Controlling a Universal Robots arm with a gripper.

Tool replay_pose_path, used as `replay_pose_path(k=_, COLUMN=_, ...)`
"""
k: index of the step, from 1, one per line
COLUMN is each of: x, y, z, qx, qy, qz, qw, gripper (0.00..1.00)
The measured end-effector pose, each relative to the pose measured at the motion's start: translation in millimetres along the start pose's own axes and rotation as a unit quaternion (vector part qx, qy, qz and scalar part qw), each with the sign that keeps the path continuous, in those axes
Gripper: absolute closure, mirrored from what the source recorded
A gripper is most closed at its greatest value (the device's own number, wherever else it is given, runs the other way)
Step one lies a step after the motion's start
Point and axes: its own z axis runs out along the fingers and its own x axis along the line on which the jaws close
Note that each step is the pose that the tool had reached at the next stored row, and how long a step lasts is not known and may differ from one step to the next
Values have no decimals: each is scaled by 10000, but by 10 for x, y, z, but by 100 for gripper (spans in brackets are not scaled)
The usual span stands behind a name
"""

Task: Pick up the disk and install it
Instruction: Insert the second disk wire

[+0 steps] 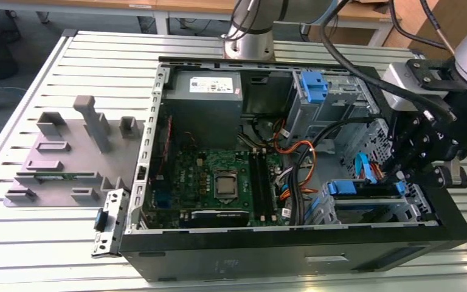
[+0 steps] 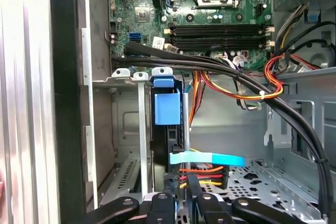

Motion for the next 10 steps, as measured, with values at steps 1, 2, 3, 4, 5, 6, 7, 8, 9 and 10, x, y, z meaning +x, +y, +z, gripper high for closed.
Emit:
replay_pose_path(k=1, x=0, y=0, z=-19, qx=0, qy=0, qz=0, qw=10000, gripper=76)
replay_pose_path(k=2, x=-1, y=-1, z=-32, qx=0, qy=1, qz=0, qw=10000, gripper=76)
replay_pose_path(k=3, x=-1, y=-1, z=-34, qx=0, qy=-1, qz=0, qw=10000, gripper=76)
replay_pose_path(k=4, x=-1, y=-1, z=-34, qx=0, qy=-1, qz=0, qw=10000, gripper=76)
replay_pose_path(k=5, x=-1, y=-1, z=-34, qx=0, qy=-1, qz=0, qw=10000, gripper=76)
replay_pose_path(k=6, x=-1, y=-1, z=-34, qx=0, qy=-1, qz=0, qw=10000, gripper=76)
replay_pose_path(k=7, x=-1, y=-1, z=-34, qx=0, qy=-1, qz=0, qw=10000, gripper=76)
replay_pose_path(k=8, x=-1, y=-1, z=-35, qx=-5, qy=0, qz=0, qw=10000, gripper=76)
replay_pose_path(k=9, x=0, y=-2, z=-35, qx=-60, qy=4, qz=1, qw=10000, gripper=76)
replay_pose_path(k=10, x=0, y=-3, z=-33, qx=-150, qy=8, qz=3, qw=9999, gripper=76)
